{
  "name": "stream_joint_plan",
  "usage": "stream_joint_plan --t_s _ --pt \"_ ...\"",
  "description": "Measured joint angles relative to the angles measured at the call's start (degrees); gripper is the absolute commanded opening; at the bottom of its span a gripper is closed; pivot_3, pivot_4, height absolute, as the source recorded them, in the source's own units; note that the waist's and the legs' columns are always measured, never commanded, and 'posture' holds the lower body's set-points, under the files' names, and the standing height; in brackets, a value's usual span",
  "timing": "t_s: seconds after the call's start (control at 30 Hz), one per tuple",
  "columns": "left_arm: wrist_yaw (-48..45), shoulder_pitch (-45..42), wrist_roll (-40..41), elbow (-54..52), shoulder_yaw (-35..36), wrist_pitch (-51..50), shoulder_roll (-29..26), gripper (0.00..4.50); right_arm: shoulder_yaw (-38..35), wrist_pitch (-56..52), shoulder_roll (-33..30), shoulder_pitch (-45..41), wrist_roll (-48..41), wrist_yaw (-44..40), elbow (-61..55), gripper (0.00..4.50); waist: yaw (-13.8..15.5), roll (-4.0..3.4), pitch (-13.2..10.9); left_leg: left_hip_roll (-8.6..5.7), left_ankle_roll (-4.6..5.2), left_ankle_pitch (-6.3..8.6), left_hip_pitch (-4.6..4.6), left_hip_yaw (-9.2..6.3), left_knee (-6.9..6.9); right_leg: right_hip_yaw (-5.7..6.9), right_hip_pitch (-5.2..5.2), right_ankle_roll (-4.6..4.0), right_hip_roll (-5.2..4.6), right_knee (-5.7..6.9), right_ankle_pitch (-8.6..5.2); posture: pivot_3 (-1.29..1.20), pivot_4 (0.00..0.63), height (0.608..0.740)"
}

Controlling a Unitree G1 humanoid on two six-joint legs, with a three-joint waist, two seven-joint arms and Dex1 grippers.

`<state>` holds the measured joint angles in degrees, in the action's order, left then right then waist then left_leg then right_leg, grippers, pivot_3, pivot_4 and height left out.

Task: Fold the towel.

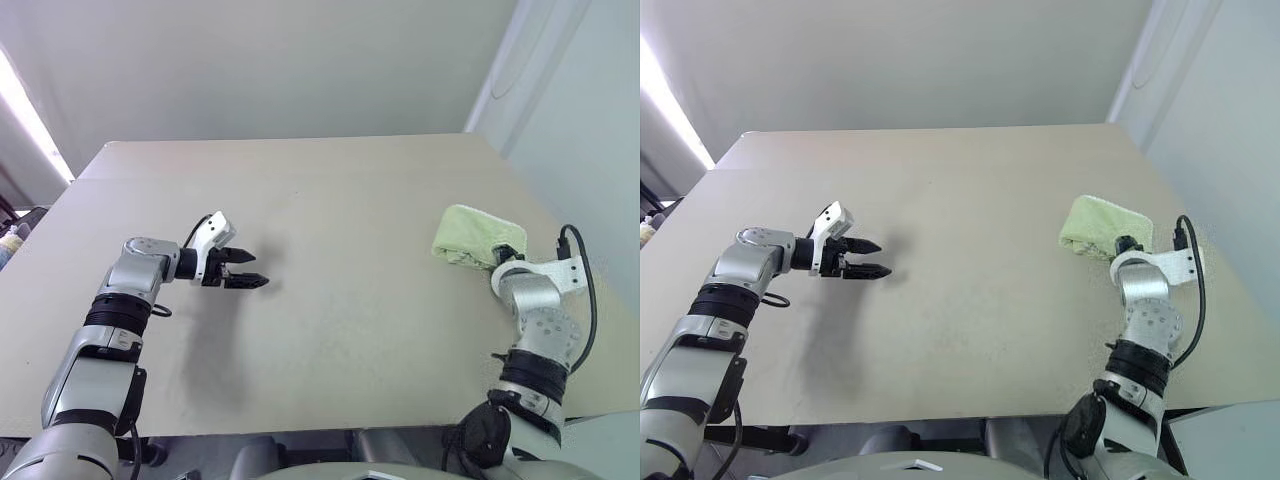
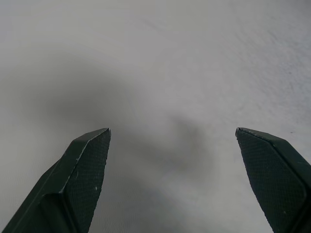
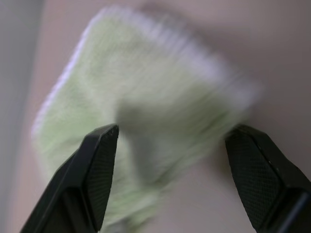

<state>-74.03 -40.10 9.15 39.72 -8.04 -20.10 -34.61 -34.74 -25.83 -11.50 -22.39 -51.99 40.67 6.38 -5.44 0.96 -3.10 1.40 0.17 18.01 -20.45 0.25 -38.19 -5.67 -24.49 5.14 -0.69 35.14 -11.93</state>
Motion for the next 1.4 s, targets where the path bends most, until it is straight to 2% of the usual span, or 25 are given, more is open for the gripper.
stream_joint_plan --t_s 0.17,0.33,0.5,0.6,0.77,0.87,1.0,1.07,1.2,1.3,1.4 --pt "0.6 -0.7 -0.1 1.0 0.0 0.8 1.3 4.38 4.9 1.4 -4.8 -1.2 10.3 -6.2 -0.7 3.57 -0.8 -0.06 0.0 0.00 0.00 0.00 0.07 0.12 0.00 -0.15 0.00 0.00 0.11 0.10 -0.01 0.00 0.000 0.712" --pt "0.8 -0.7 -0.1 0.7 0.0 0.8 1.4 4.38 11.5 -2.1 -8.5 -7.2 12.3 -23.3 4.1 3.57 -1.8 -0.07 0.0 0.01 0.01 -0.01 0.11 0.05 0.00 -0.18 0.04 0.03 0.22 0.30 -0.02 0.00 0.000 0.712" --pt "2.1 0.7 -0.1 -1.1 0.1 0.8 1.5 4.38 15.4 -5.2 -9.3 -9.7 14.6 -34.9 15.8 3.57 -1.5 -0.08 -0.1 0.00 0.01 -0.01 0.15 0.03 -0.02 -0.14 0.00 0.09 0.17 0.23 0.15 0.00 0.000 0.712" --pt "7.4 1.3 -0.3 -1.0 1.2 1.5 3.0 4.38 15.4 -3.5 -10.0 -12.4 17.2 -40.5 26.4 3.57 -1.3 -0.08 -0.1 -0.08 0.00 -0.01 0.08 0.04 -0.04 -0.14 -0.02 0.14 0.06 0.08 0.17 0.00 0.000 0.712" --pt "14.2 1.2 -0.3 -1.6 2.8 2.1 6.4 4.38 18.3 5.1 -11.7 -18.9 25.2 -48.1 43.5 3.57 -1.6 0.08 0.0 -0.12 0.00 0.00 0.11 0.03 -0.04 -0.16 0.03 0.20 0.05 0.04 0.18 0.00 0.000 0.712" --pt "14.5 1.3 0.0 -3.4 2.9 2.0 6.5 4.38 18.7 7.6 -11.8 -19.8 27.6 -52.0 46.7 3.57 -1.8 0.13 0.1 -0.12 0.00 -0.01 0.14 0.02 -0.05 -0.15 0.09 0.20 0.05 0.10 0.19 0.00 0.000 0.712" --pt "14.6 1.9 0.0 -3.9 3.2 2.1 5.8 4.38 17.1 5.6 -12.0 -18.8 26.9 -56.0 44.4 3.57 -1.9 0.13 0.1 -0.12 -0.01 -0.01 0.16 0.00 -0.06 -0.16 0.14 0.20 0.08 0.21 0.18 0.00 0.000 0.712" --pt "14.4 2.1 0.0 -3.8 3.3 2.2 5.3 4.38 16.9 4.2 -12.3 -16.5 26.9 -57.0 39.7 3.57 -1.8 0.10 0.1 -0.12 -0.01 -0.01 0.18 -0.10 -0.06 -0.12 0.11 0.20 0.11 0.24 0.16 0.00 0.000 0.712" --pt "14.4 1.3 -0.1 -0.6 3.9 3.9 3.6 4.38 16.4 -2.4 -15.1 -7.4 24.4 -60.1 19.1 3.57 -1.3 0.01 0.0 -0.13 -0.01 -0.01 0.06 -0.14 -0.05 -0.08 -0.05 0.22 0.09 0.23 0.14 0.00 0.000 0.712" --pt "15.2 -1.2 -0.3 3.8 4.8 6.2 3.1 4.38 16.1 -2.6 -18.1 -2.2 23.5 -63.4 5.0 3.57 -0.8 0.01 0.0 -0.14 -0.01 -0.01 0.08 -0.10 -0.06 -0.09 -0.05 0.26 0.08 0.19 0.12 0.00 0.000 0.712" --pt "15.9 -3.3 -0.7 6.7 5.2 9.0 3.4 4.38 16.8 -1.2 -20.2 -0.3 24.2 -66.9 0.5 3.57 -0.3 0.10 0.1 -0.15 -0.01 -0.01 0.19 -0.07 -0.07 -0.10 0.05 0.29 0.09 0.19 0.10 0.00 0.000 0.712"
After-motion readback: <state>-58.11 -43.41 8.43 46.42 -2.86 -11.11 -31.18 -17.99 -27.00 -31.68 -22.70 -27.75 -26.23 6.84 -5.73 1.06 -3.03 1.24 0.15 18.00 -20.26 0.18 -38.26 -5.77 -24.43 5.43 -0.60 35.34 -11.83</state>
